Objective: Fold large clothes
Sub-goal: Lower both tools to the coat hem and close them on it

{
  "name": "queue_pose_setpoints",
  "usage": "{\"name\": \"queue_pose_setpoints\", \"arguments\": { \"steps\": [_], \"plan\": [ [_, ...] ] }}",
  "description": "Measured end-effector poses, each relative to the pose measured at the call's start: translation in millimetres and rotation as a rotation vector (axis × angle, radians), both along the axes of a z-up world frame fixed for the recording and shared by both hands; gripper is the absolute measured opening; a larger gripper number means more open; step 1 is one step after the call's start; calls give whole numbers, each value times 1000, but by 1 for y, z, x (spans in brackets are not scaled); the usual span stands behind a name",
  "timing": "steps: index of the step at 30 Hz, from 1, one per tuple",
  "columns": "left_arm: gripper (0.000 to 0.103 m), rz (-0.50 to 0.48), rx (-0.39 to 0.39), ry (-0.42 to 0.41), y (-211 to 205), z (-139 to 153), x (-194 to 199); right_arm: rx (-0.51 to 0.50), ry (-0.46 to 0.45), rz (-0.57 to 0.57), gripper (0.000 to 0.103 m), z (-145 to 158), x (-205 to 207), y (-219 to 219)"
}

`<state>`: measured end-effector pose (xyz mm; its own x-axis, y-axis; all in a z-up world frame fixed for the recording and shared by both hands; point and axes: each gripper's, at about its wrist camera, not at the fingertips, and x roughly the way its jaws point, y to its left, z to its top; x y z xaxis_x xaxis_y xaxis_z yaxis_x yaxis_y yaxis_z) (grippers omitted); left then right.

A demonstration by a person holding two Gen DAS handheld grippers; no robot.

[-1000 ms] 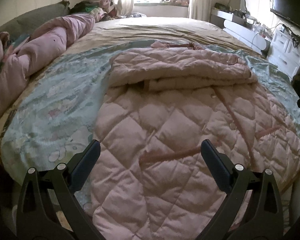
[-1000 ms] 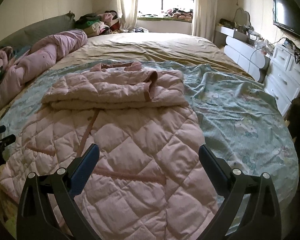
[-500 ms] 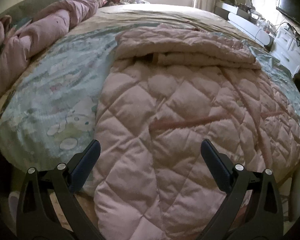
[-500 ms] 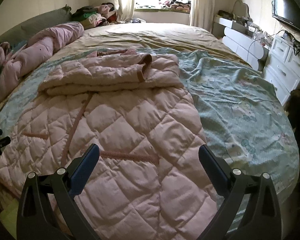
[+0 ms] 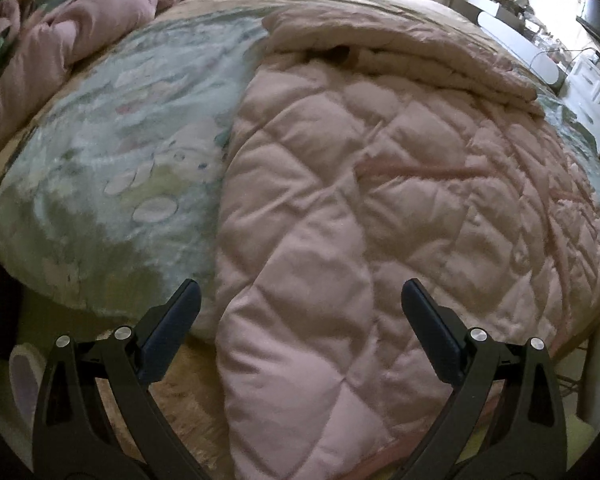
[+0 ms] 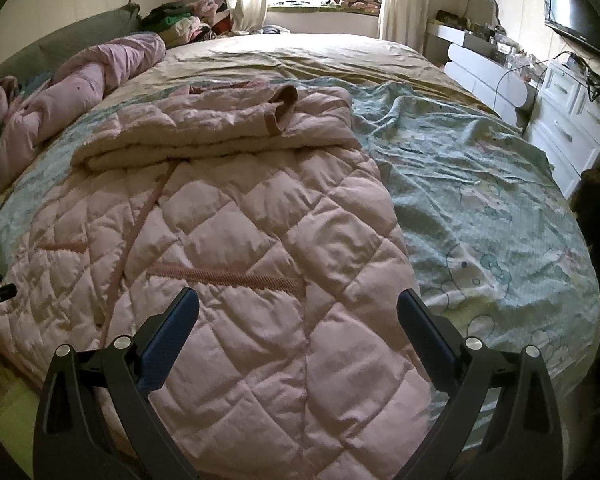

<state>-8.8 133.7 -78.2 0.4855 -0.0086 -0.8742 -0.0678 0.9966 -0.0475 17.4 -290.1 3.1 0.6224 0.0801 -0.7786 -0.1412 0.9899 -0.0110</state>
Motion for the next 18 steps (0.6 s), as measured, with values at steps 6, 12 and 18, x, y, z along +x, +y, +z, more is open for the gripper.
{"name": "queue_pose_setpoints", "arguments": {
  "steps": [6, 12, 18],
  "plan": [
    [94, 15, -52, 37, 12, -11, -7, -10, 30, -11, 99, -9, -6, -12],
    [94, 2, -83, 71, 14, -23, -16, -24, 65, -16, 99, -19, -17, -27],
    [94, -10, -99, 65, 14, -29, -21, -27, 116, -42, 99, -37, -35, -43]
  ]
}}
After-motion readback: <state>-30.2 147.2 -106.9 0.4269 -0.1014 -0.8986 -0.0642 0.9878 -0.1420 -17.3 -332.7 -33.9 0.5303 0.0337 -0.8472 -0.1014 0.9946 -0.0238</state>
